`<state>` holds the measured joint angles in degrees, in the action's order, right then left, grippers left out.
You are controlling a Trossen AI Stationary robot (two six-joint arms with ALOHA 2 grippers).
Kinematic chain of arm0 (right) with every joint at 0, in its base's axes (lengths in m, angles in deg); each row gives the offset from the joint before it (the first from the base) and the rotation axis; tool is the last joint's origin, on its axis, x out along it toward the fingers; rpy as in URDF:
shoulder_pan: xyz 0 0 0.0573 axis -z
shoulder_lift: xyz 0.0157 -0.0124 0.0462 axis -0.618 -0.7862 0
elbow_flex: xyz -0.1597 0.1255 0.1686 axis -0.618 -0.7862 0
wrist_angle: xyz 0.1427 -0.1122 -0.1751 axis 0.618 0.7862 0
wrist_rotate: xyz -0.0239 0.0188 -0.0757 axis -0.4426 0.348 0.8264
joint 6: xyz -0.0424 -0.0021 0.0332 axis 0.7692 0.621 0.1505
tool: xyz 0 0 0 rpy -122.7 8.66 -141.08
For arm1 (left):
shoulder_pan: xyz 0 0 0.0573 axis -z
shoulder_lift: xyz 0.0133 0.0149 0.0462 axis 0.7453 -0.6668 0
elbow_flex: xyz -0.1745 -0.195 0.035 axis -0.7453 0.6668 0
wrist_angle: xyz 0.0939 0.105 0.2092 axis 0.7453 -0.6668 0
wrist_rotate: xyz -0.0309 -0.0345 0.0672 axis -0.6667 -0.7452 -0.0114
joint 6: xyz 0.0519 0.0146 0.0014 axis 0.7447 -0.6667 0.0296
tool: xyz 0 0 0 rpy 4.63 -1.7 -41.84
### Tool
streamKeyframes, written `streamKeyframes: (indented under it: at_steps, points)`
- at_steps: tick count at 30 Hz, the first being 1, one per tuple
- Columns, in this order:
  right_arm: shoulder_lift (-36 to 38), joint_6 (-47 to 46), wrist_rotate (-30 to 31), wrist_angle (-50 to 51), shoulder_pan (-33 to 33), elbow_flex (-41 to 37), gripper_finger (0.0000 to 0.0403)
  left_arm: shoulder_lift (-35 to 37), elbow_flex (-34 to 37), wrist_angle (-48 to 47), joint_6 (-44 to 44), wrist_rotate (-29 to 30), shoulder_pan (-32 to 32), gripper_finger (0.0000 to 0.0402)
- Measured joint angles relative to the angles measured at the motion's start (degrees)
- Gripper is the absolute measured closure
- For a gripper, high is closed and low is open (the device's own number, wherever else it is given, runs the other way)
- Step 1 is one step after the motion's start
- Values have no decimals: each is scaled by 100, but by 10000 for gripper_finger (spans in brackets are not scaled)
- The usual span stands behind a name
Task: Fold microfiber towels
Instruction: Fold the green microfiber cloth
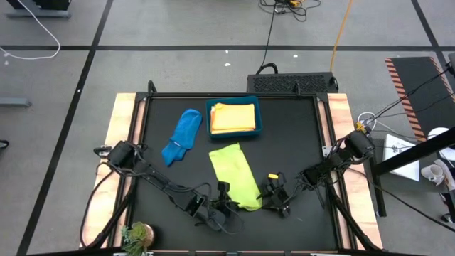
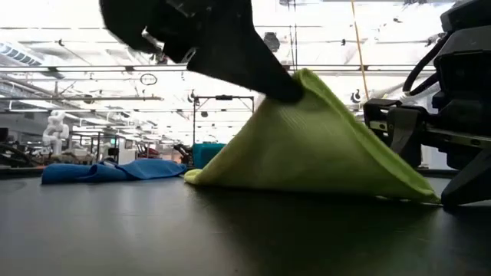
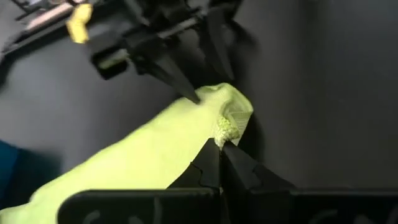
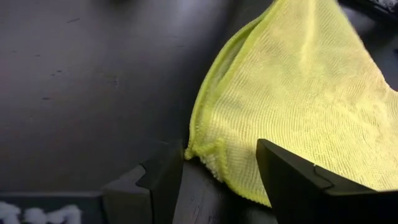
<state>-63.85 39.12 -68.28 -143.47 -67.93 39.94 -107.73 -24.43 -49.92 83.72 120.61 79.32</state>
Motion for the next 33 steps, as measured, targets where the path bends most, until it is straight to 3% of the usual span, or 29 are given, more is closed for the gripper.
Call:
streamKeyframes:
  at_steps: [12,16,33]
  points:
    - [-15,-488,20,-208,-66,-4,204,72,0,-8,-296,508,-117,401]
    - [-22,-771,378,-251,-182,-3,204,174,-11,19,-300,558,-178,401]
    - [-15,-2048,908,130,-411,494,204,378,-6,-91,-429,828,-226,401]
